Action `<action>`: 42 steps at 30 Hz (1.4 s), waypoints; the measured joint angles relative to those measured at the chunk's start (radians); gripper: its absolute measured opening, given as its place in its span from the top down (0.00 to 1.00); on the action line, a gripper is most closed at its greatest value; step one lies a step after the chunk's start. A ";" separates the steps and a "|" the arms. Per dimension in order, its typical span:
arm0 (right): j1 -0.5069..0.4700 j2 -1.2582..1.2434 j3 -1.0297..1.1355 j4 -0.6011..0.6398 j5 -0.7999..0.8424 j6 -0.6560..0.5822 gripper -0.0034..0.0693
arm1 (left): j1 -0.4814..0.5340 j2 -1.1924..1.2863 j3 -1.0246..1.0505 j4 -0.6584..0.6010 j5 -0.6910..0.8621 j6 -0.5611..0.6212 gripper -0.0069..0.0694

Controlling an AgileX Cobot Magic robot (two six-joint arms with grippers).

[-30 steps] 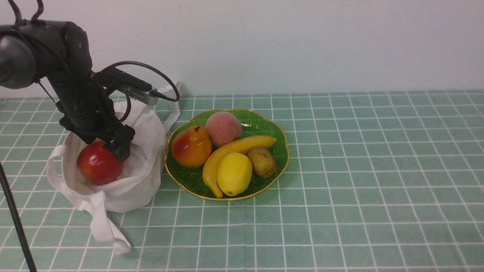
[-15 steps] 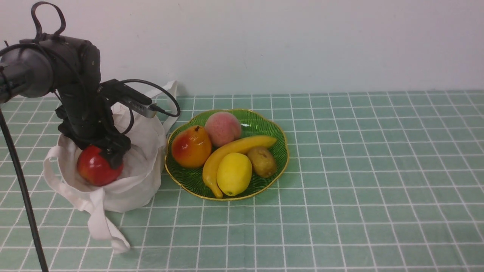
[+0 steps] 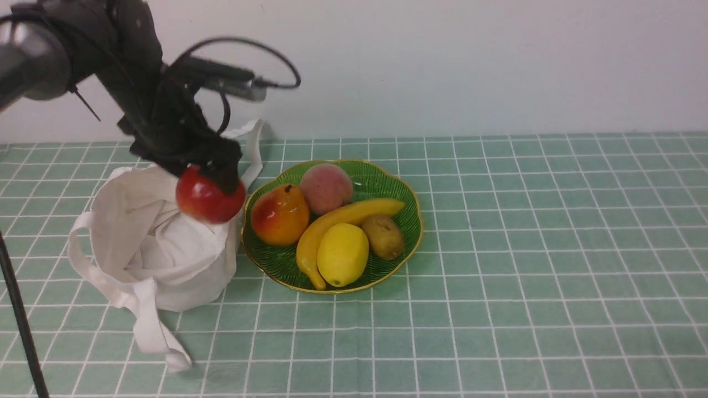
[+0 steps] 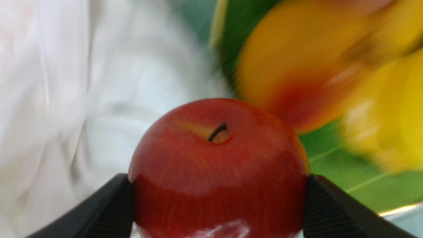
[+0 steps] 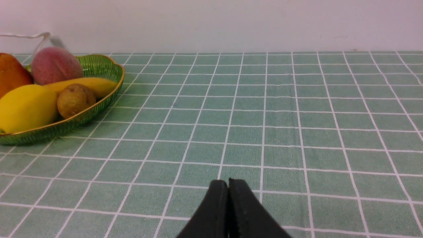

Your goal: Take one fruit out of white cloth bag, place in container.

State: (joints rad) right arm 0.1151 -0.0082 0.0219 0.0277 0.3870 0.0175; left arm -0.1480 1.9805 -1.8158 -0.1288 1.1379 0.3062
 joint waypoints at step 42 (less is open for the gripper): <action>0.000 0.000 0.000 0.000 0.000 0.000 0.97 | -0.241 0.198 -0.211 -0.249 -0.260 0.071 0.03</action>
State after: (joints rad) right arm 0.1151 -0.0082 0.0219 0.0277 0.3870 0.0175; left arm -0.3887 2.1780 -2.0269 -0.3776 0.8782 0.3775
